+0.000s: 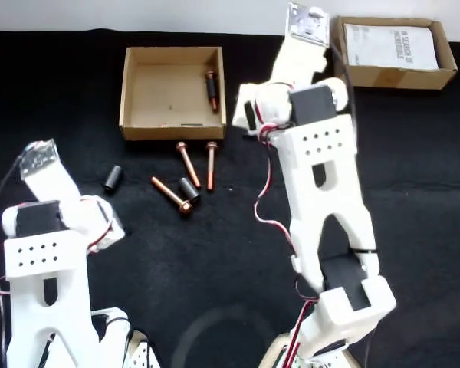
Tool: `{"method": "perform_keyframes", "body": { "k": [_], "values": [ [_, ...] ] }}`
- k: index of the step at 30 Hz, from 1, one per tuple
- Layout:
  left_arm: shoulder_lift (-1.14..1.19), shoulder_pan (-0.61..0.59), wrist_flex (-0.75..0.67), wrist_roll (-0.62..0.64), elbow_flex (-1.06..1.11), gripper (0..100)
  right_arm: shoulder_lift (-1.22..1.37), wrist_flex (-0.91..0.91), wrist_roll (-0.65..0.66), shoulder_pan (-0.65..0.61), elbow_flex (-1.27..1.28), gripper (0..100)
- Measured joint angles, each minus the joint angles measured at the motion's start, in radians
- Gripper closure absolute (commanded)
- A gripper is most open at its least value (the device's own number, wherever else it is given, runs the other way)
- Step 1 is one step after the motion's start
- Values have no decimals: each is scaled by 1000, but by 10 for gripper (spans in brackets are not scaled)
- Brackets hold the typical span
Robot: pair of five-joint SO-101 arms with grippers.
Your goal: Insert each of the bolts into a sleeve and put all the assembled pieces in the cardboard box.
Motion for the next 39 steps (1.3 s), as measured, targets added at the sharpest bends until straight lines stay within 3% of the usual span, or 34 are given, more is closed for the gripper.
{"method": "perform_keyframes", "body": {
  "k": [9, 15, 21, 31, 39],
  "values": [
    [313, 212, 115, 112, -319, 787, -199, 91, 0, 43, 25, 991],
    [606, 275, 180, 118, -597, 787, -399, 91, 5, 68, 232, 991],
    [833, 339, 183, 118, -781, 786, -608, 5, 5, 175, 555, 991],
    [1181, 433, 183, 110, -1145, 786, -1102, -308, 89, 342, 1237, 991],
    [1455, 434, 183, 43, -1447, 786, -1530, -394, 166, 361, 1623, 991]
  ]
}}
